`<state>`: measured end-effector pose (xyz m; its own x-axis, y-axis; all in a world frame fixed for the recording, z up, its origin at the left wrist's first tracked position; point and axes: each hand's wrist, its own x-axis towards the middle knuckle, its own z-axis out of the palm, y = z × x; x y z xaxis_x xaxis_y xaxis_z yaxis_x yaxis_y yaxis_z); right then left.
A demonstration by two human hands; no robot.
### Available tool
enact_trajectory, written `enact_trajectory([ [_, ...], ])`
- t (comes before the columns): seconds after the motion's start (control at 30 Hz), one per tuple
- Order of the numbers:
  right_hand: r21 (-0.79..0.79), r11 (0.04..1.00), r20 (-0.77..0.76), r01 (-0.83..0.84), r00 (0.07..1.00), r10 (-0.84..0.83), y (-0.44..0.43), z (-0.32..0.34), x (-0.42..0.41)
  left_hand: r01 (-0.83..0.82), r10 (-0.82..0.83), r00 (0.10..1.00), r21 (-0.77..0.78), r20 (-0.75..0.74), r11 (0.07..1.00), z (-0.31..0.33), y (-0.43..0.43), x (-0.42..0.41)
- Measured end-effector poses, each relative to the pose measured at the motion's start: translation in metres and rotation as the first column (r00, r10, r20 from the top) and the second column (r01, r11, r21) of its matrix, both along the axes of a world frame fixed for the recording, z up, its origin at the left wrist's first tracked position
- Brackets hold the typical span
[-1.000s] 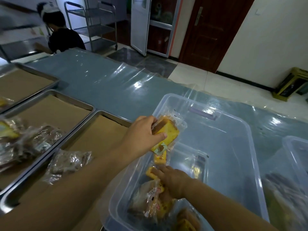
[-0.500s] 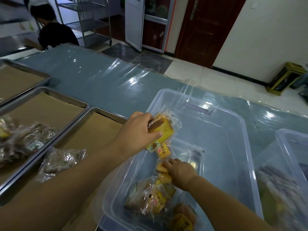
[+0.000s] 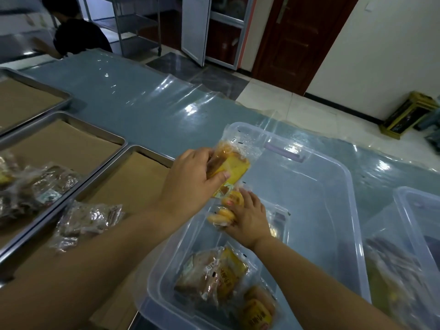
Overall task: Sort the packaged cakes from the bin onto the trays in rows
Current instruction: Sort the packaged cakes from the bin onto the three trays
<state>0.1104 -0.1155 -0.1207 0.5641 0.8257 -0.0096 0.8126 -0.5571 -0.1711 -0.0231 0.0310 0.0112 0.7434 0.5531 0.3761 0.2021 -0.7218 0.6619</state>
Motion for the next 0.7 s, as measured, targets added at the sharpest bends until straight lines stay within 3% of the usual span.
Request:
enact_trajectory([
  [0.1,-0.039,0.997,-0.063,0.069,0.995,-0.072,0.012,-0.005,0.008,-0.012,0.012,1.000,-0.027,-0.003,1.000,-0.001,0.000,-0.001],
  [0.27,-0.062,0.997,-0.193,0.043,0.980,-0.054,0.022,-0.003,0.023,-0.029,0.027,0.999,-0.079,-0.031,0.996,-0.002,0.002,0.000],
  [0.4,-0.190,0.980,-0.020,-0.065,0.998,0.062,0.014,-0.014,0.008,-0.001,-0.003,0.999,-0.112,-0.034,0.994,-0.005,0.004,0.001],
  [0.47,-0.190,0.981,0.043,-0.037,0.998,0.045,0.012,-0.019,-0.003,0.010,-0.014,0.999,-0.116,-0.035,0.993,-0.005,0.005,0.001],
  [0.7,-0.060,0.988,-0.003,0.142,0.990,-0.142,0.002,0.009,-0.023,0.045,-0.043,0.999,-0.069,0.029,0.997,-0.002,0.006,-0.004],
])
